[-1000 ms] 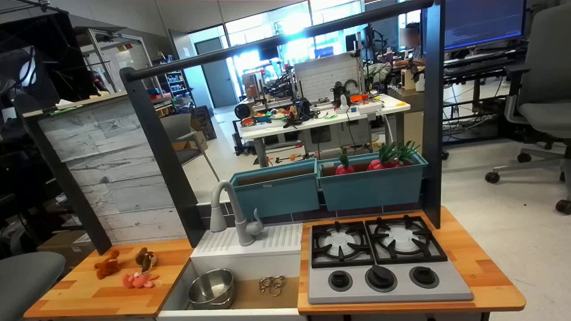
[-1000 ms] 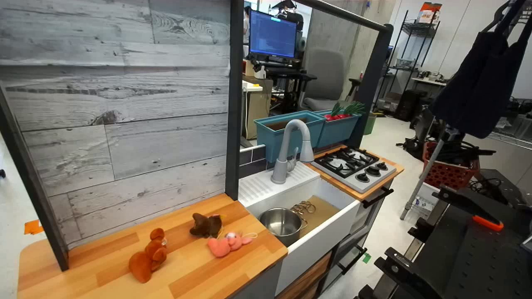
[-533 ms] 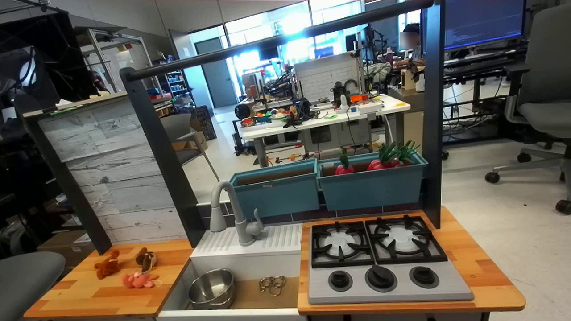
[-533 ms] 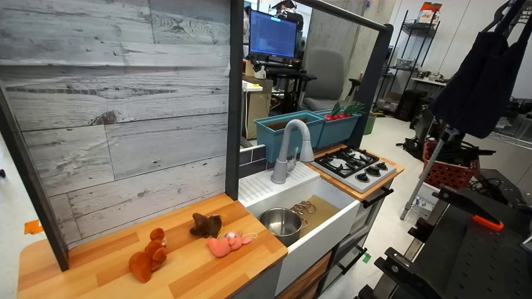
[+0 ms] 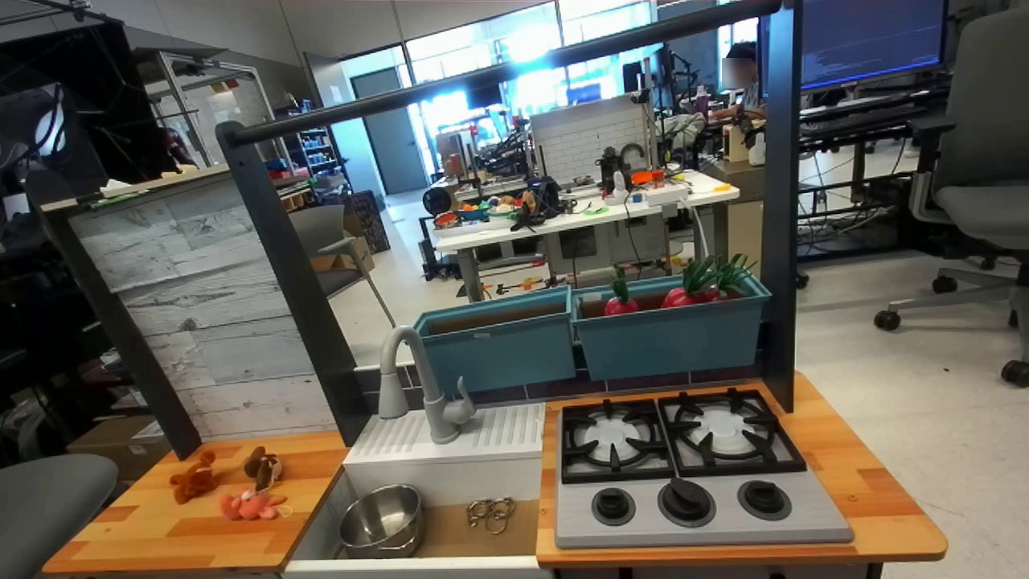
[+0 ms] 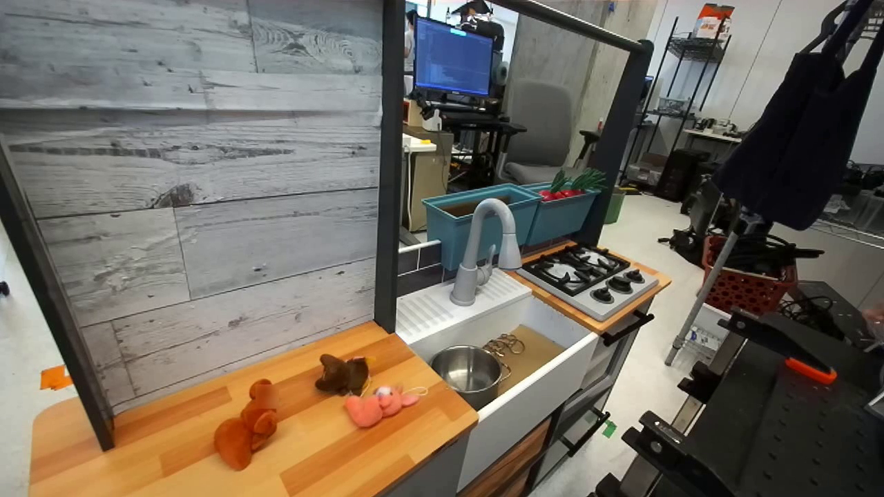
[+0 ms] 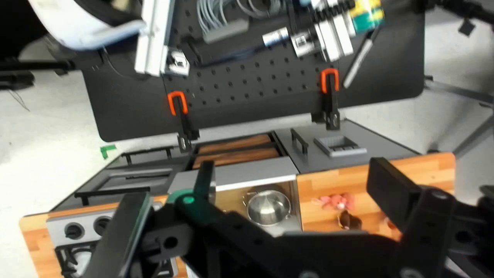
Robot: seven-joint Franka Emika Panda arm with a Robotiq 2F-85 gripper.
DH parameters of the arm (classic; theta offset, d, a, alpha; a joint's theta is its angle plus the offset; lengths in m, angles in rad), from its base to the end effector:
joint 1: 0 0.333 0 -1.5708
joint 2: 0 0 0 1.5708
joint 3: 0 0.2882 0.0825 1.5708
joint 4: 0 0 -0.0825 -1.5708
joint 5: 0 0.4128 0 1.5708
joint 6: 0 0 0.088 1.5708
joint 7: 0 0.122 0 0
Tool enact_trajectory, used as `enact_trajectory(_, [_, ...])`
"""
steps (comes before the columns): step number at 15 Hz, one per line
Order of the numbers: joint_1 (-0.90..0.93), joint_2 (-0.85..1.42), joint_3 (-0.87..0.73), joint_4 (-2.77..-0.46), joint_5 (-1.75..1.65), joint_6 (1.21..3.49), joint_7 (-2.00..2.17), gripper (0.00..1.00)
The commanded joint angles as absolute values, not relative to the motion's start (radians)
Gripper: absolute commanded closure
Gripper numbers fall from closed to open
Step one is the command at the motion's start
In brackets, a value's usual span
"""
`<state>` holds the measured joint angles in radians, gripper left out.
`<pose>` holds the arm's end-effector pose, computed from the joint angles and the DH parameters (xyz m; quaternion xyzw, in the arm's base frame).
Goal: Pick up all the toys and put them in the pot, that is in the sink
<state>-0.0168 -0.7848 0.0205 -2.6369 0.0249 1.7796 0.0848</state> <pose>0.3531 0.0031 0.4318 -0.9982 0.0468 0.0364 0.0033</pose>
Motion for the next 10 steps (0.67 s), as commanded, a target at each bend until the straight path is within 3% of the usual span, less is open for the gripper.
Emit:
enact_trajectory(1, [-0.001,-0.651,0.012,-2.594,0.102,2.059,0.092,0.00])
enact_trajectory(6, [-0.013,-0.365,0.058,-2.619,0.057,2.476,0.118,0.00])
enact_trajectory(7, [-0.008,-0.500,0.031,-2.641,0.067,2.356,0.093,0.00])
enact_trajectory(10, [-0.007,-0.439,0.031,-2.637,0.067,2.386,0.094,0.00])
